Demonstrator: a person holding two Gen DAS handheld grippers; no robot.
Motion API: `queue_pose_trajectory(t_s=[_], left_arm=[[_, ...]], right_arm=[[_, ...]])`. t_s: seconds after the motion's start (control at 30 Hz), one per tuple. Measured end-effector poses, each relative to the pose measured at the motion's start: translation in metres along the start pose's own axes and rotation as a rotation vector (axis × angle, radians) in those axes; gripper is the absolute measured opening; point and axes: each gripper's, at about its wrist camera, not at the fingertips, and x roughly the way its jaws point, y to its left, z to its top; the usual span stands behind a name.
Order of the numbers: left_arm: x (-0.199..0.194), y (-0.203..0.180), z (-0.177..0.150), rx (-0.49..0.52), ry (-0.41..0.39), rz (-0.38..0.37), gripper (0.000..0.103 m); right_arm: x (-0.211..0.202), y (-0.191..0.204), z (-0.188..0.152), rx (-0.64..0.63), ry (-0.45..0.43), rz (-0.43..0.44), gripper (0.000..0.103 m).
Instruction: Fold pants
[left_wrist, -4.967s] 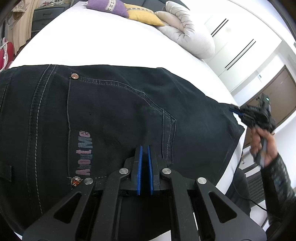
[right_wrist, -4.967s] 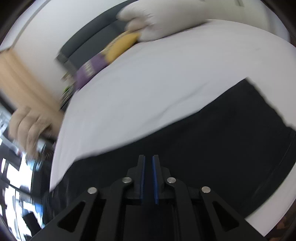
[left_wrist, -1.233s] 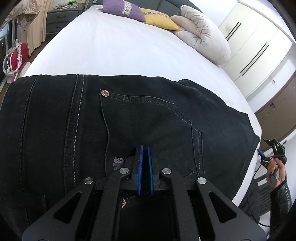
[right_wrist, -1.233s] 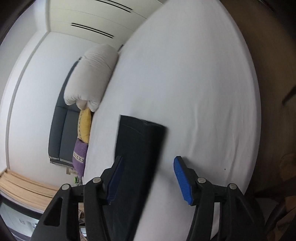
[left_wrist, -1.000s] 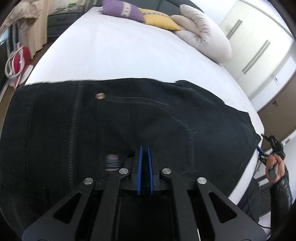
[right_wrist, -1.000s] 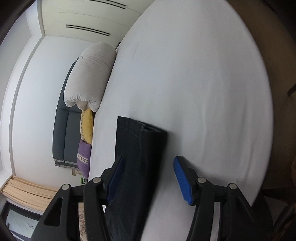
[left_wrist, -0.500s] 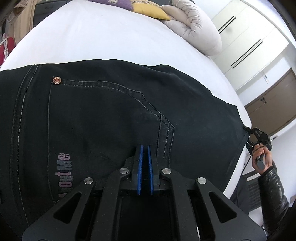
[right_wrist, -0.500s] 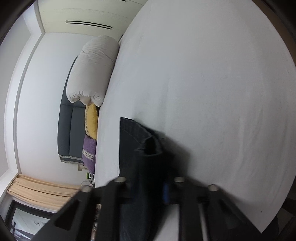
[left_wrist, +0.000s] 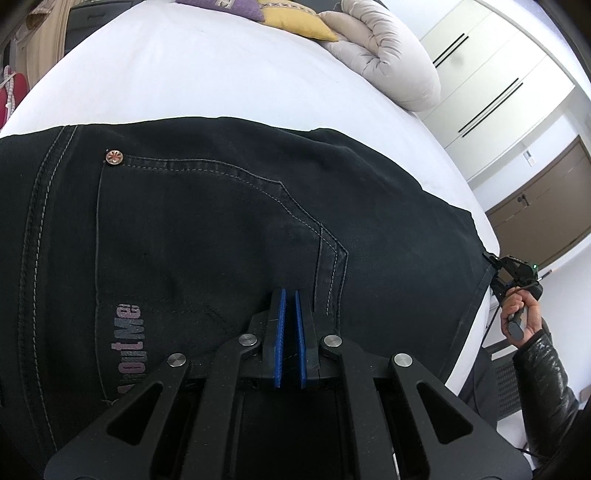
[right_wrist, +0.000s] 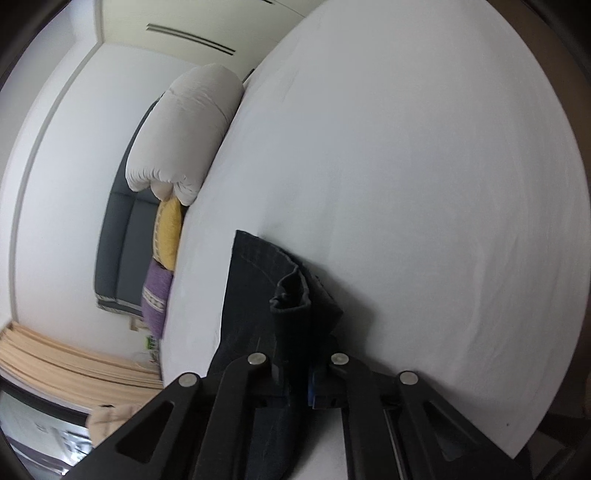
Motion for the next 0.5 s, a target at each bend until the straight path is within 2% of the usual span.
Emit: queue_pose_trajectory(t_s=[0.1,0.23,0.37,0.43,0.5], left_arm=[[0.000,0.001,-0.001,-0.002,-0.002,-0.001,0.005],[0.000,0.002,-0.001,-0.006,-0.004,-0.004,0.005],[-0.001,0.003,0.000,-0.013,-0.005,-0.012,0.005],[-0.001,0.005,0.000,-0.018,-0.006,-0.019,0.005],[-0.002,0.007,0.000,-0.023,-0.005,-0.025,0.005]], right_arm=[[-0.008,0.029,-0.007,-0.110,-0.006,-0.019,0.006],[-0.011,0.099,-0.047,-0.389,0.026,-0.036,0.006],[-0.004,0.169,-0.139,-0.819,0.077,-0.110,0.006],[0.004,0.186,-0.190,-0.992,0.117,-0.129,0.006],[0.016,0.190,-0.229,-1.098,0.165,-0.149,0.006]])
